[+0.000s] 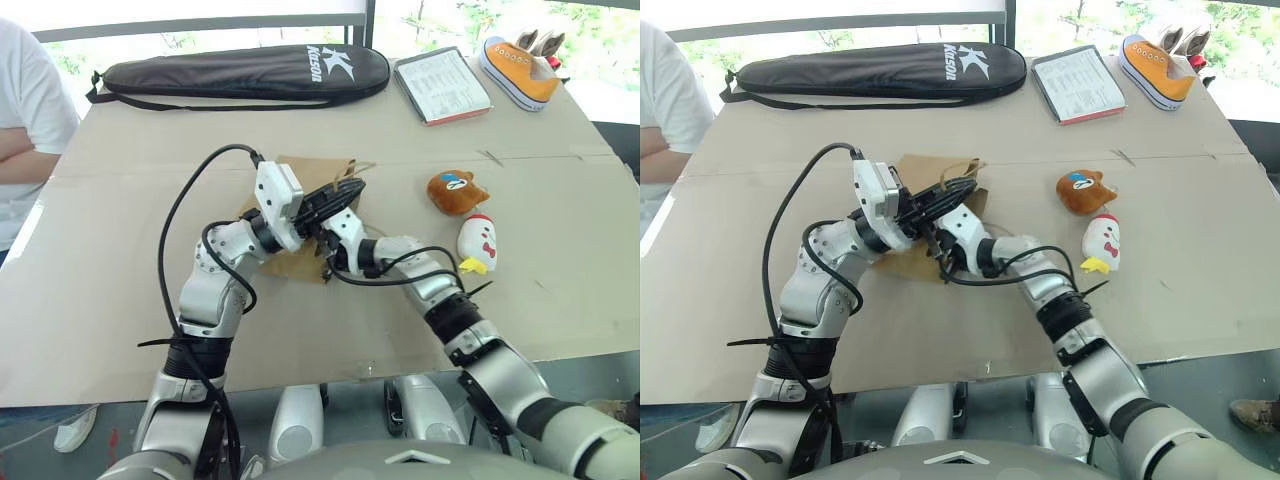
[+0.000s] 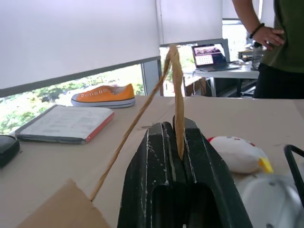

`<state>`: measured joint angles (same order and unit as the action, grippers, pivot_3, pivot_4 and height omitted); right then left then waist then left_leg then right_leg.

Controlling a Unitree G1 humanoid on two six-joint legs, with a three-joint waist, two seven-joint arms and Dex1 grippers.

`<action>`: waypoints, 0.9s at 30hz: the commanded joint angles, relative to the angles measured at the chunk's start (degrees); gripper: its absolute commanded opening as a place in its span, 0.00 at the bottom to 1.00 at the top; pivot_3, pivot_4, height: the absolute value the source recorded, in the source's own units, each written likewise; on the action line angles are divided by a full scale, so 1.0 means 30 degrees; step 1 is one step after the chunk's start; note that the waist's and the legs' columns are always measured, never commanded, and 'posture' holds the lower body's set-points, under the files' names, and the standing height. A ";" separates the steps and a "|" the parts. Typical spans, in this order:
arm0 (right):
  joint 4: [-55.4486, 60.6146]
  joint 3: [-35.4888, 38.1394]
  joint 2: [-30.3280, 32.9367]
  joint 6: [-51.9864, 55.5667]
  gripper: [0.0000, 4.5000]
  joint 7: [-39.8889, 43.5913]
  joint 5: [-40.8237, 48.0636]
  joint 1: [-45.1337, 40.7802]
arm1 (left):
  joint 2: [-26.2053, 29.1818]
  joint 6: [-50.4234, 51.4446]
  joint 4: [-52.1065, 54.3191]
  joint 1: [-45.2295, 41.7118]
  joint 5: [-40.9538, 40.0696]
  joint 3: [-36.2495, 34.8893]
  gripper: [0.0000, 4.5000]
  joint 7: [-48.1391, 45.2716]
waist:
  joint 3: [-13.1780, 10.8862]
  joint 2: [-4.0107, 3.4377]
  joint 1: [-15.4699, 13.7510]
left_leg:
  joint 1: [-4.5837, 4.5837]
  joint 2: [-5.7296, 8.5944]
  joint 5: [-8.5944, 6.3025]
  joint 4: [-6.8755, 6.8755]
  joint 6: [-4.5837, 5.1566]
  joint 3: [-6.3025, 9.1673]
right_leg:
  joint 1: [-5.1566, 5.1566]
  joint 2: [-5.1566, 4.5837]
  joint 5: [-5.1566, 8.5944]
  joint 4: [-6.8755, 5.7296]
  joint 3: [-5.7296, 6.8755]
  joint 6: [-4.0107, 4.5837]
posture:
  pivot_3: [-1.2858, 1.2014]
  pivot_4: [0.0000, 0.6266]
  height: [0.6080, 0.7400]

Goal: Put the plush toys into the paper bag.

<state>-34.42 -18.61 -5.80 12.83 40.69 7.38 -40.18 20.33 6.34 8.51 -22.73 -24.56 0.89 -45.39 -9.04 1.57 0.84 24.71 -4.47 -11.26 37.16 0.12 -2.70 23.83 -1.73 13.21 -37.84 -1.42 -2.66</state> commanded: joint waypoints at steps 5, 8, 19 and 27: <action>0.0426 0.0774 -0.1614 0.1063 0.01 -0.1474 0.0256 0.0084 | -0.0034 0.1524 0.1095 -0.1481 -0.1518 -0.2108 0.00 0.2101 | 0.0000 -0.0001 -0.0019 | 0.0001 -0.0007 -0.0001 -0.0004 -0.0001 0.0003 | 0.0001 0.0003 0.0000 0.0004 0.0005 0.0000 | 0.52 0.24 1.00; -0.0167 0.0458 -0.1707 0.0813 0.01 -0.2432 -0.0494 -0.0209 | -0.0016 0.1975 0.0938 -0.2018 -0.1855 -0.2598 0.00 0.2627 | 0.0000 0.0000 -0.0015 | 0.0003 -0.0005 -0.0001 -0.0002 -0.0002 0.0002 | 0.0000 0.0001 0.0001 0.0004 0.0005 0.0000 | 0.52 0.24 1.00; 0.2124 0.0184 -0.0745 0.1387 0.01 -0.4699 -0.1297 -0.0833 | 0.1590 0.3199 0.0343 -0.1555 -0.1865 -0.3322 0.00 0.2372 | 0.0001 -0.0007 0.0003 | 0.0015 -0.0003 0.0000 -0.0005 -0.0005 -0.0001 | 0.0009 -0.0010 0.0025 0.0008 0.0008 0.0043 | 0.52 0.24 1.00; 1.5744 0.2352 0.3344 0.8918 0.48 -0.2794 0.2680 0.1625 | 0.1760 0.2148 -0.1341 -0.1782 -0.1413 -0.3286 0.00 0.1285 | -0.0004 -0.0009 -0.0053 | 0.0032 0.0006 0.0000 -0.0091 -0.0006 -0.0002 | 0.0032 -0.0031 0.0004 0.0064 0.0029 0.0006 | 0.52 0.24 1.00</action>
<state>6.07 -13.33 4.64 36.85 32.86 12.44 -34.99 25.62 14.25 3.85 -26.90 -29.18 -8.68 -41.12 -9.05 1.55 0.68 24.80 -4.45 -11.27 36.88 0.10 -2.71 23.93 -1.82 13.28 -37.64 -1.34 -2.55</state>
